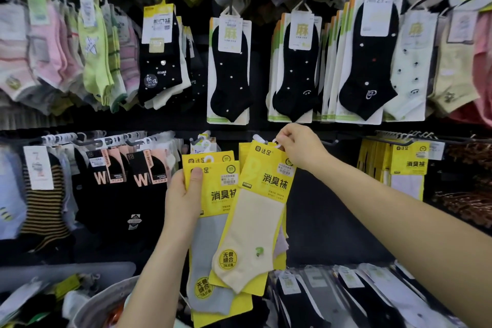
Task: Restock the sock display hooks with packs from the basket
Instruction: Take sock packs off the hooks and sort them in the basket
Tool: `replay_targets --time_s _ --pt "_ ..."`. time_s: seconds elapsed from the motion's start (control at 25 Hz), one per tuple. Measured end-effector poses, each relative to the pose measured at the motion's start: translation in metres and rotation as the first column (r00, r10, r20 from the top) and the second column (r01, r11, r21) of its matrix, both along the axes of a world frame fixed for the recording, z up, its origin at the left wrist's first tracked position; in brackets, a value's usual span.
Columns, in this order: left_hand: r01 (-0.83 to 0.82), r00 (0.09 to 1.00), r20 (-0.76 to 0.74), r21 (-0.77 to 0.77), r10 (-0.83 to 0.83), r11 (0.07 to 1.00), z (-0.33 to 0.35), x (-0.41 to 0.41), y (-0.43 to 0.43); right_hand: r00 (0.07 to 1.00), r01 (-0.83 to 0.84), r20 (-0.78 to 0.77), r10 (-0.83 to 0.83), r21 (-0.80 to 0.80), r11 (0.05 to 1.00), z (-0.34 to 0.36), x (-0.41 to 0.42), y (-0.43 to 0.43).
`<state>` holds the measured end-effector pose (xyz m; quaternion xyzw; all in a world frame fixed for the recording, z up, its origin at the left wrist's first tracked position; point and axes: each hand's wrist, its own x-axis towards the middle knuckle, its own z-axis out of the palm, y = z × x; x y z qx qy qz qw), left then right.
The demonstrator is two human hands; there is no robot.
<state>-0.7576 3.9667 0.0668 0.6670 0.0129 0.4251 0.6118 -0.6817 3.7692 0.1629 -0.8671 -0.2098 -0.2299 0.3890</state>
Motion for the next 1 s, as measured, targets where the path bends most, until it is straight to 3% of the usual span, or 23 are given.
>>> replay_targets --time_s 0.2,0.44,0.56,0.64,0.8,1.0 --pt "-0.095 0.995 0.017 0.033 0.094 0.995 0.002 -0.008 0.022 1.0 0.016 0.017 -0.015 -0.102 0.995 0.004 0.01 0.019" --pt "-0.092 0.996 0.011 0.081 0.092 0.992 0.008 -0.014 0.022 1.0 0.008 0.013 -0.008 -0.041 0.999 0.001 0.013 0.016" --pt "-0.047 0.999 0.016 0.115 0.046 0.992 0.011 -0.013 0.008 0.984 0.043 0.166 -0.065 0.137 0.99 -0.007 0.0 0.009" --pt "-0.013 1.0 0.021 0.117 0.011 0.993 0.012 -0.012 -0.006 0.979 -0.05 0.203 -0.007 0.274 0.961 -0.019 -0.016 0.009" --pt "0.068 0.997 0.027 0.122 -0.071 0.99 0.013 -0.011 -0.033 0.981 -0.172 -0.049 0.186 0.208 0.963 -0.045 -0.039 0.019" --pt "0.193 0.981 0.024 0.01 -0.193 0.981 0.016 -0.014 -0.051 0.987 -0.131 -0.06 0.15 0.244 0.961 -0.045 -0.039 0.009"
